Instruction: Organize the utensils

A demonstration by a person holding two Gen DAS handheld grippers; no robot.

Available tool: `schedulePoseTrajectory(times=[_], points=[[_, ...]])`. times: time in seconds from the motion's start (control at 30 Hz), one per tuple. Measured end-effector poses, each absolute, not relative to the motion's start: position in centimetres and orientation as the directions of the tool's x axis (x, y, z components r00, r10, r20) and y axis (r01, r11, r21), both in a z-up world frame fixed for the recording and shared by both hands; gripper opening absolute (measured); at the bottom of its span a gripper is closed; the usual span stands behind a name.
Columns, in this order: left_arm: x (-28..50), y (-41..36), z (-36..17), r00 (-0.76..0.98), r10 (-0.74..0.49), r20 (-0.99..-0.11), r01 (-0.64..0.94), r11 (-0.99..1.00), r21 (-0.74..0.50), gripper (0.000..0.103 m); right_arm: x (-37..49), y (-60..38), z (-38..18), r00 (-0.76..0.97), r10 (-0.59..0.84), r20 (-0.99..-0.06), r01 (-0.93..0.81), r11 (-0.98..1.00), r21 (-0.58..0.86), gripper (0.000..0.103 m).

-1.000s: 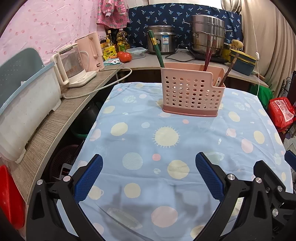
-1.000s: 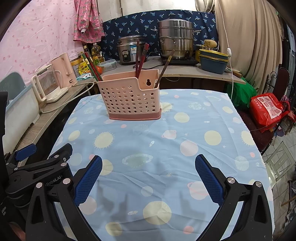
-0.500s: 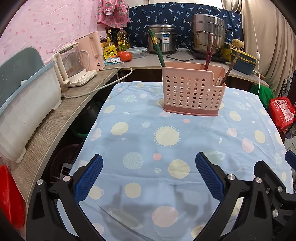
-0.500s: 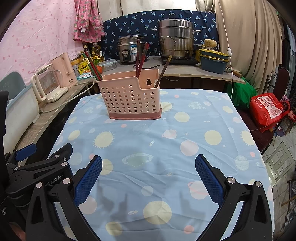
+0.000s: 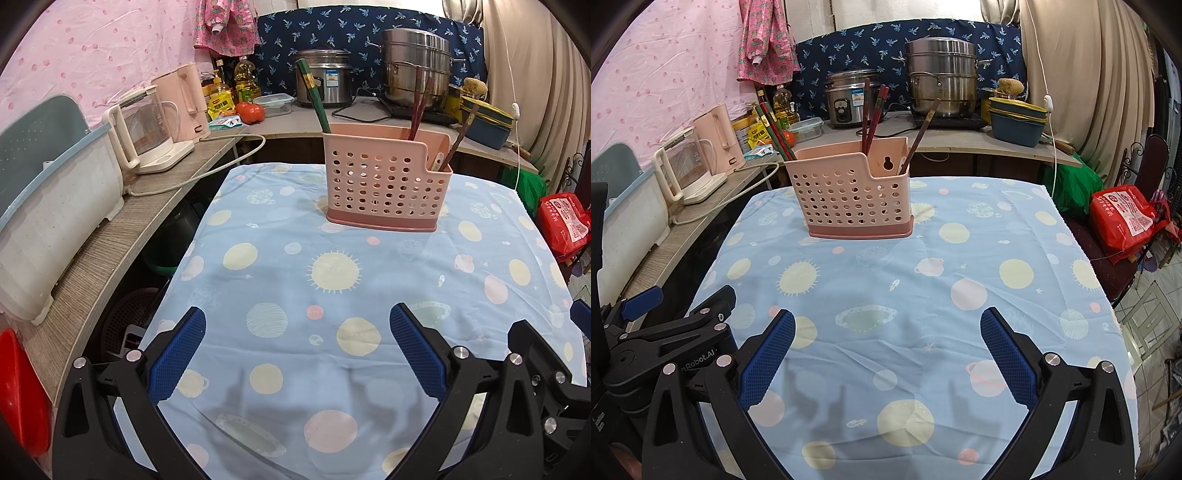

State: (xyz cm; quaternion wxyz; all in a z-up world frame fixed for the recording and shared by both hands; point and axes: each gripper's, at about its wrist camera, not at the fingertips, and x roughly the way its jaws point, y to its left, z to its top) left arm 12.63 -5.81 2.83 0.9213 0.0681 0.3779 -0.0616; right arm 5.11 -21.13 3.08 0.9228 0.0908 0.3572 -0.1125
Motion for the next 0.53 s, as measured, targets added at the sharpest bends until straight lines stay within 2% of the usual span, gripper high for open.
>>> schedulePoseTrajectory(times=[0.53], points=[[12.7,-6.06,2.96,0.713,-0.057,-0.699,0.171,0.981,0.094,0.095,5.07,-21.09,2.91,0.719,-0.147,-0.68,0.276,0.958,0.084,0.097]])
